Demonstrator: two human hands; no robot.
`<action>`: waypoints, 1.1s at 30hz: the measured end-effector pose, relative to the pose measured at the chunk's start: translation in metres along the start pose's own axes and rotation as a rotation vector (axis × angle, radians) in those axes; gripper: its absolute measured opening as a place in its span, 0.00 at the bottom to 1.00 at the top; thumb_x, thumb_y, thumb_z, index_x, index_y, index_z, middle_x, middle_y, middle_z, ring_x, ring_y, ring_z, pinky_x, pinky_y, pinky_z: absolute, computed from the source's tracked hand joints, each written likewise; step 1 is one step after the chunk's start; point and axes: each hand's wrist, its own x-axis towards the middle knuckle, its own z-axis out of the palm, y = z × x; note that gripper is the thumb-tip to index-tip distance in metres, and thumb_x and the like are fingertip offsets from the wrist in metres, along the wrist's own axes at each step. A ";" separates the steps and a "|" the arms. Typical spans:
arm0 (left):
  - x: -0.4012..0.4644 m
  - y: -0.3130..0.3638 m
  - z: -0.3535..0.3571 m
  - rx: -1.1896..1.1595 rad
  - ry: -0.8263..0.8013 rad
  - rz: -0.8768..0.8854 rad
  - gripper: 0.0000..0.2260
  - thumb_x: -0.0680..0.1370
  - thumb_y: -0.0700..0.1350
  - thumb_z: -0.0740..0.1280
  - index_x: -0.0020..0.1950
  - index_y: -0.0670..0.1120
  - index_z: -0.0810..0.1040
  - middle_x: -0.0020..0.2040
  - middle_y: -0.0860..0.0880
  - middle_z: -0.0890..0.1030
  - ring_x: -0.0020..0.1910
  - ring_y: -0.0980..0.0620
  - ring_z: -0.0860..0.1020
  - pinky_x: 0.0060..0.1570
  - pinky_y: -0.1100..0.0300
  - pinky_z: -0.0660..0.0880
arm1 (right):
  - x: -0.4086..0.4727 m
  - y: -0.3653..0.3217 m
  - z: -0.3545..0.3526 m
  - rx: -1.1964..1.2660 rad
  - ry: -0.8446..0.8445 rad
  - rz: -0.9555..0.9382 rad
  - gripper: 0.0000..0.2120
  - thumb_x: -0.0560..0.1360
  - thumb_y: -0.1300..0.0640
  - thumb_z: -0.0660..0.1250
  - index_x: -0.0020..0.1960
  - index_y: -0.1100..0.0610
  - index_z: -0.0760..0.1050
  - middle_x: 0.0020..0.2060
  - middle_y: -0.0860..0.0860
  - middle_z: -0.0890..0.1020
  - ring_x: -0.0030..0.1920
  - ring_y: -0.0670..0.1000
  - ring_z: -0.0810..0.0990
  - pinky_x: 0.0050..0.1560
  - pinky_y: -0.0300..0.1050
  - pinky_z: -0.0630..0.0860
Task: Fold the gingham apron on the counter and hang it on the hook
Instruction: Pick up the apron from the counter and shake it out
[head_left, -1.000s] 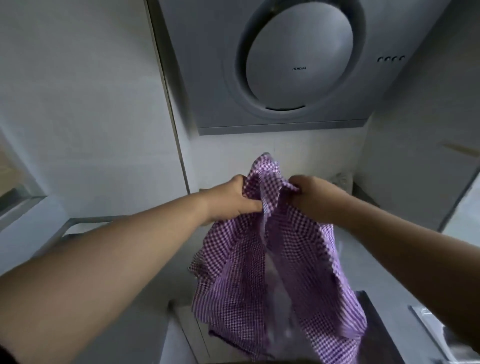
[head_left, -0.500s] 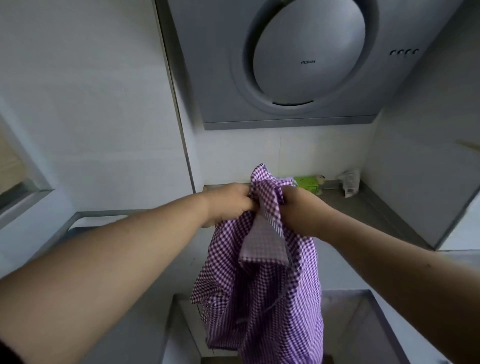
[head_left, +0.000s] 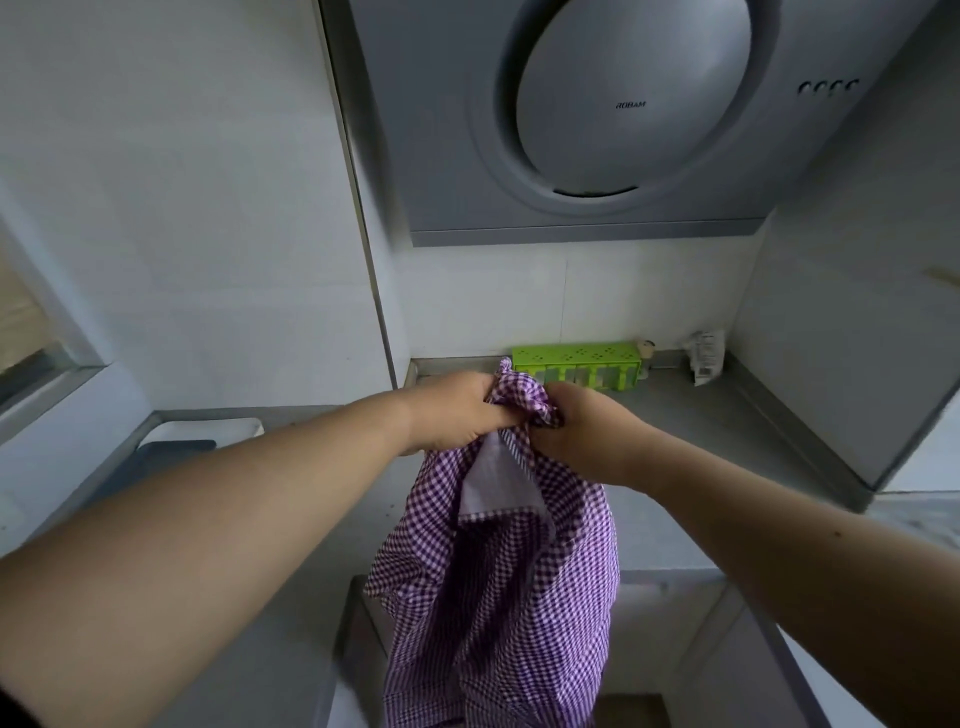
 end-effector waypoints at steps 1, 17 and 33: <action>-0.002 -0.001 -0.001 -0.001 0.029 0.004 0.18 0.77 0.67 0.69 0.60 0.58 0.83 0.57 0.58 0.86 0.58 0.55 0.82 0.66 0.51 0.76 | -0.001 0.003 0.000 0.026 -0.047 0.007 0.02 0.79 0.54 0.68 0.47 0.50 0.75 0.40 0.47 0.82 0.41 0.47 0.81 0.38 0.33 0.77; 0.001 -0.031 0.000 0.123 0.091 0.012 0.13 0.85 0.58 0.63 0.63 0.54 0.79 0.59 0.55 0.84 0.56 0.54 0.81 0.61 0.53 0.77 | -0.020 0.074 -0.069 -0.388 0.112 0.154 0.08 0.74 0.54 0.67 0.50 0.56 0.78 0.44 0.53 0.83 0.45 0.57 0.82 0.46 0.53 0.79; 0.039 -0.070 -0.015 0.303 0.012 -0.049 0.08 0.84 0.50 0.61 0.60 0.57 0.78 0.56 0.54 0.83 0.54 0.54 0.81 0.59 0.52 0.77 | -0.022 0.163 -0.072 -0.343 0.102 0.489 0.28 0.83 0.36 0.52 0.58 0.56 0.82 0.49 0.56 0.85 0.45 0.54 0.81 0.51 0.50 0.77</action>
